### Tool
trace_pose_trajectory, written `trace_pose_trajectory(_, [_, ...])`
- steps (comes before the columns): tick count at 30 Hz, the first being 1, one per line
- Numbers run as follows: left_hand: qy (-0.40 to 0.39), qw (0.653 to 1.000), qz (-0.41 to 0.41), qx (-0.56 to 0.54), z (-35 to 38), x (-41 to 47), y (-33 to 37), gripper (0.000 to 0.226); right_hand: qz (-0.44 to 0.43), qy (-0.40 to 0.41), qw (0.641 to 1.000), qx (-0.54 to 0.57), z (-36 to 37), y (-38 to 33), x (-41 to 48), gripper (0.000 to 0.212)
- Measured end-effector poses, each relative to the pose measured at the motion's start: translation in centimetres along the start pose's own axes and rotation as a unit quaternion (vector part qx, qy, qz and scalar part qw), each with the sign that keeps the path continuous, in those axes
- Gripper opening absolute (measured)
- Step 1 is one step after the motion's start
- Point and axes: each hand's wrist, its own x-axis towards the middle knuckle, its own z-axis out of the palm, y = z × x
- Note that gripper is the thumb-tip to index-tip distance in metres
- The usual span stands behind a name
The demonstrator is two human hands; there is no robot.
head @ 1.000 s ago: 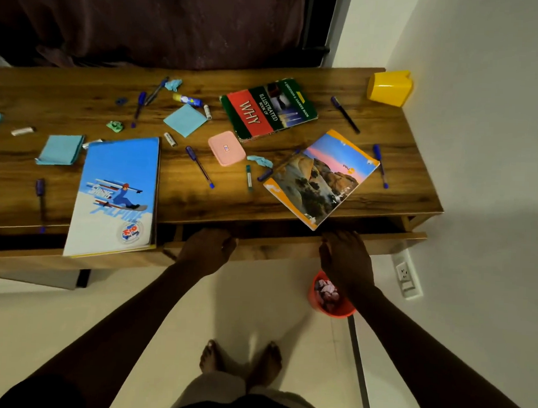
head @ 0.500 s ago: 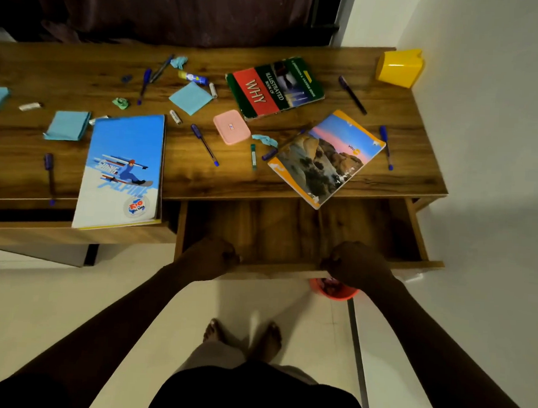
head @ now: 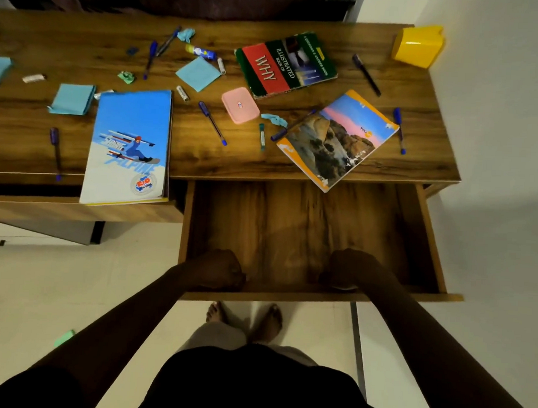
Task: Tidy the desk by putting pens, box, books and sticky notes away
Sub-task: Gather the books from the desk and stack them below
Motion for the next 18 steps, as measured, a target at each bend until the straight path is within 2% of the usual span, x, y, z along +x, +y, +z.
trace_pose_trajectory(5, [-0.012,1.0,-0.005,-0.017,-0.5,-0.8,0.0,0.04,-0.01,-0.026,1.0,-0.011,-0.6,-1.2,0.1,0.061])
trace_pose_trajectory(8, [-0.029,0.988,0.019,-0.148,-1.4,-1.7,-0.4,0.032,-0.033,-0.033,0.998,0.036,-1.2,-3.2,0.4,0.058])
trace_pose_trajectory(12, [0.089,0.962,0.002,-0.259,-3.7,-3.6,-1.3,0.022,-0.107,0.015,0.981,0.163,-3.1,-7.2,0.9,0.042])
trace_pose_trajectory(18, [0.26,0.912,-0.01,-0.316,-9.2,-6.4,-5.4,0.012,-0.142,0.109,0.931,0.317,-7.0,-14.3,1.8,0.038])
